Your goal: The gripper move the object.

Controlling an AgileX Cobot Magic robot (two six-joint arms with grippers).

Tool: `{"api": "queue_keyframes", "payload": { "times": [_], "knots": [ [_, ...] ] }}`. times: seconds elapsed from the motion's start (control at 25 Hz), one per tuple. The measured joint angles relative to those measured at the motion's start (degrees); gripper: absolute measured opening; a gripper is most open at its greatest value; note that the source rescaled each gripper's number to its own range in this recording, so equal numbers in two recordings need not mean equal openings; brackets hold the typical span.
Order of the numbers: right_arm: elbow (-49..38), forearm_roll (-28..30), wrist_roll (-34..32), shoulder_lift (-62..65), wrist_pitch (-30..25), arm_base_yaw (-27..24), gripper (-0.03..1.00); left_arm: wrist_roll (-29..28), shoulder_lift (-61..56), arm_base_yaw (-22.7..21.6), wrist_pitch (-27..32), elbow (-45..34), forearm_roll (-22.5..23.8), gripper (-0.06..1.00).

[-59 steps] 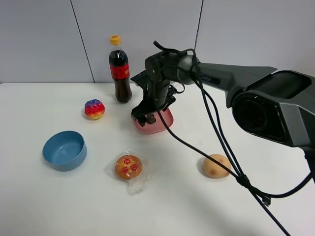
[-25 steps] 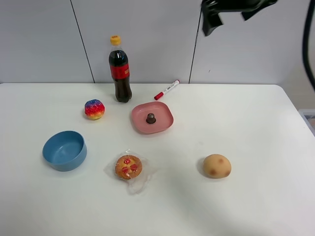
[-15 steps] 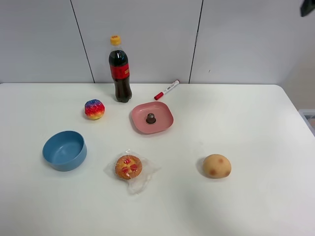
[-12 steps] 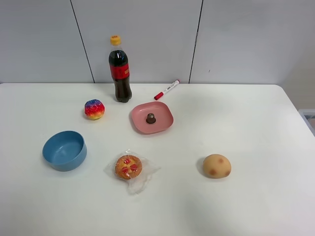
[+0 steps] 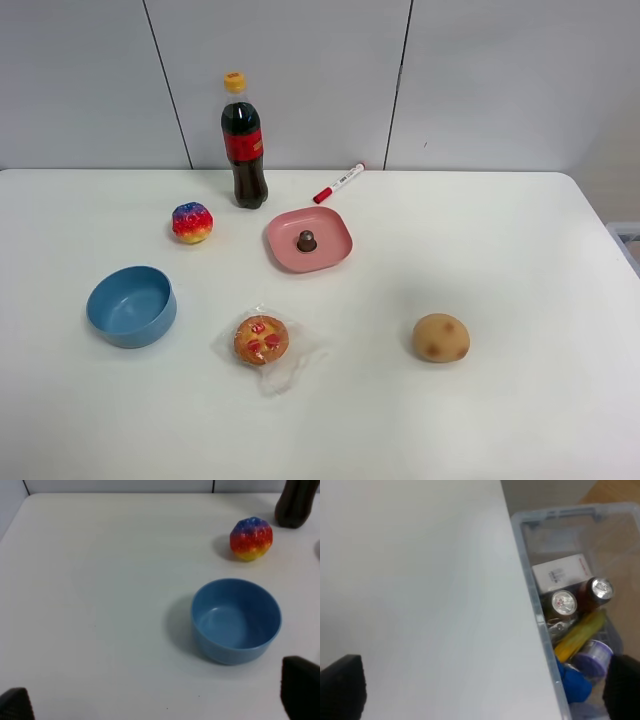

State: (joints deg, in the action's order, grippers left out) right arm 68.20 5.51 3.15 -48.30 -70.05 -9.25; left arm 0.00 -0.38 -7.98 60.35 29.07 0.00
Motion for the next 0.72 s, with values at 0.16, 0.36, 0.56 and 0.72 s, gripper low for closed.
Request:
{"api": "queue_keyframes", "payload": {
  "times": [0.16, 0.36, 0.56, 0.72],
  "knots": [
    [-8.53, -1.03, 0.00, 12.33, 0.00, 0.00, 0.93, 0.00, 0.00, 0.00, 0.00, 0.00, 0.00, 1.00],
    [-19.71, -1.75, 0.00, 27.65, 3.52, 0.49, 0.93, 0.00, 0.00, 0.00, 0.00, 0.00, 0.00, 1.00],
    [-30.39, -2.41, 0.00, 38.46, 6.03, 0.65, 0.93, 0.00, 0.00, 0.00, 0.00, 0.00, 0.00, 1.00],
    [-35.95, -3.43, 0.00, 43.12, 8.40, 0.65, 0.94, 0.00, 0.00, 0.00, 0.00, 0.00, 0.00, 1.00]
  ]
}}
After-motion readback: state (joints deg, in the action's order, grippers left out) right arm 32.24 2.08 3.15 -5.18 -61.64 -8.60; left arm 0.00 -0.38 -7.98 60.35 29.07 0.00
